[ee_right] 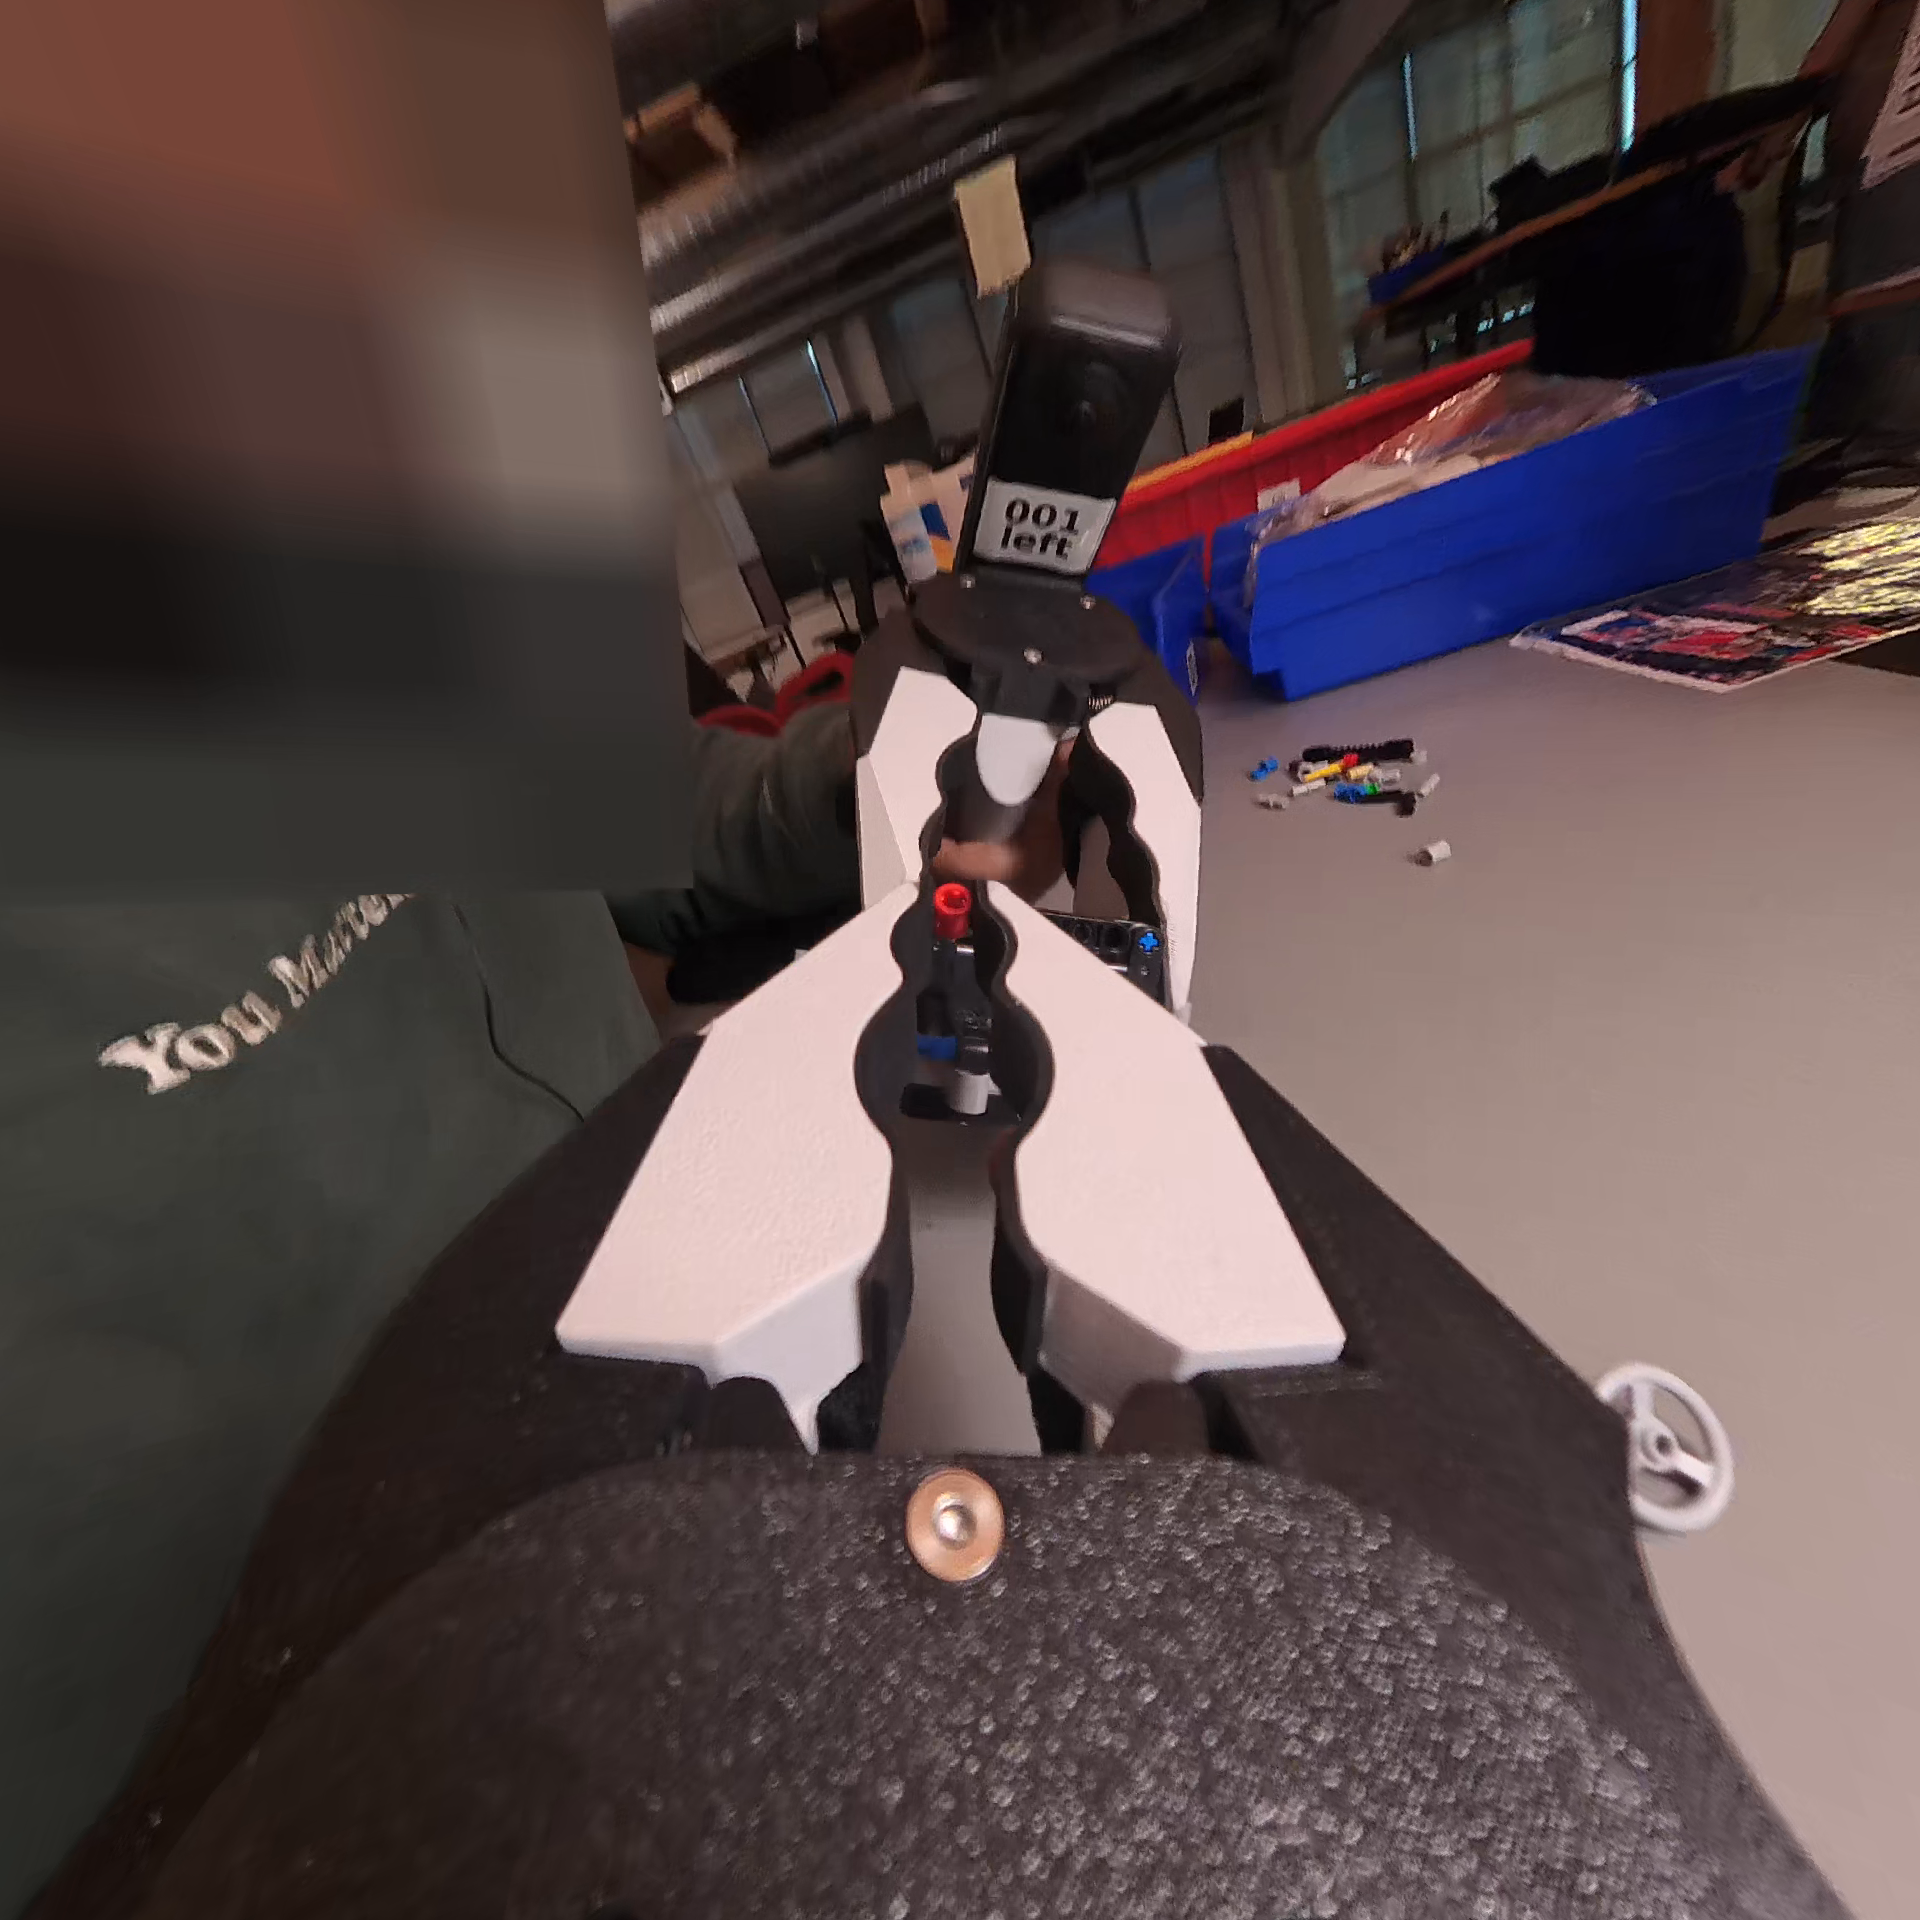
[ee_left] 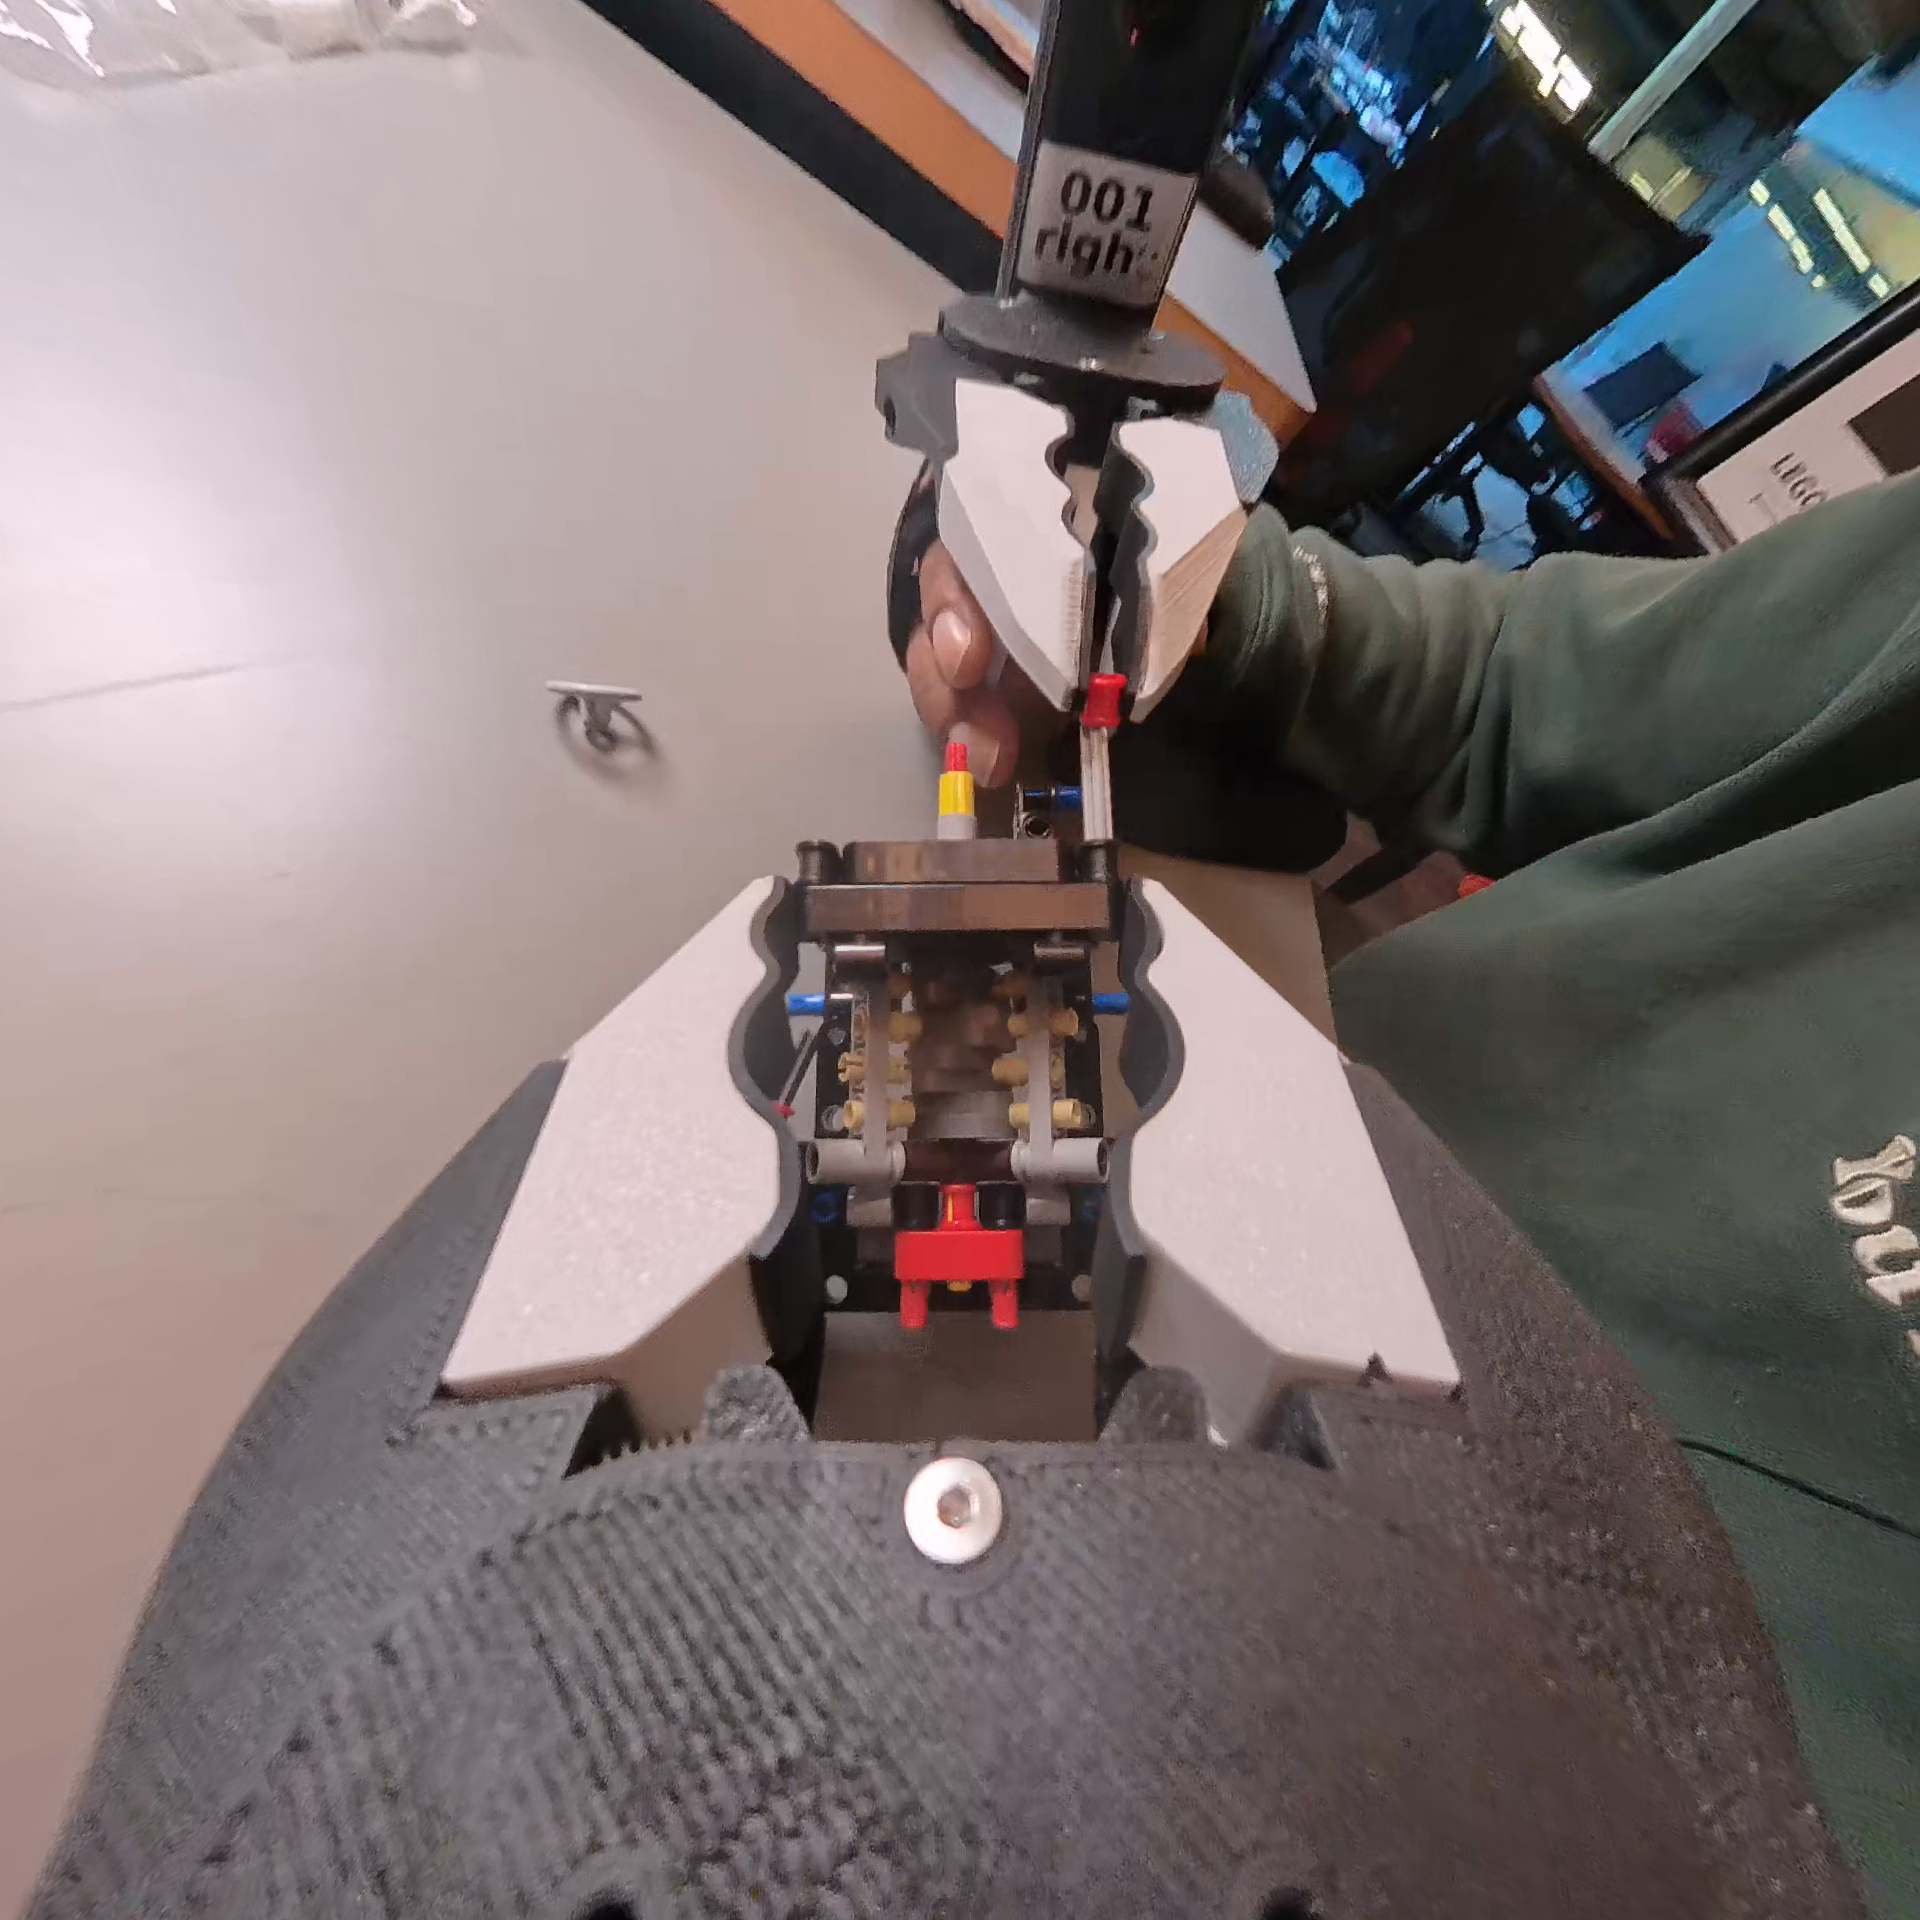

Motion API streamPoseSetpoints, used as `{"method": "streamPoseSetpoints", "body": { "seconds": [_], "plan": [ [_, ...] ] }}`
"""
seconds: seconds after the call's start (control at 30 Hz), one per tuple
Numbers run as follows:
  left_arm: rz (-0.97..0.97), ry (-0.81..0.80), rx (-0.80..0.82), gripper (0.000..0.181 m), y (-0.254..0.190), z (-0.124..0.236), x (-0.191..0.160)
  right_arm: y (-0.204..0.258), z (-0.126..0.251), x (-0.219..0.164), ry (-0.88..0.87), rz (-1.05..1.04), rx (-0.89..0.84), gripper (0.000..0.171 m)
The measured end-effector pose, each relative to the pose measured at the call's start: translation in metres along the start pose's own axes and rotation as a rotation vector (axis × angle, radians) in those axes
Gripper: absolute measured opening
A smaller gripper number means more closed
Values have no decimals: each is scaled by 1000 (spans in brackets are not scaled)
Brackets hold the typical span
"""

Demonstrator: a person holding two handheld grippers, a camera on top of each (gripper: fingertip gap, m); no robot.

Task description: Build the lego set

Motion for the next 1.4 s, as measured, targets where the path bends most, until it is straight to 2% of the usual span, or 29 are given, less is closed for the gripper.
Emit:
{"method": "streamPoseSetpoints", "body": {
  "seconds": [0.3,0.53,1.0,1.4],
  "plan": [
    [144,-191,-121,62,0,5,5,2,-2,7,-200,-95,-7,5],
    [225,-244,-195,62,2,6,4,3,-3,8,-222,-98,-18,5],
    [221,-229,-180,62,3,6,4,-2,-5,7,-291,-200,14,5],
    [223,-223,-180,62,4,6,4,-3,-7,5,-270,-207,8,5]
  ]
}}
Point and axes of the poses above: each gripper's, where its closed fingertips meet, z back along the fingers, x out of its top, y = z × x across the jaws, the point moved 10 cm from there along z, back along the fingers, and after that the axes turned 3 degrees about -x, right-handed, at the moved point
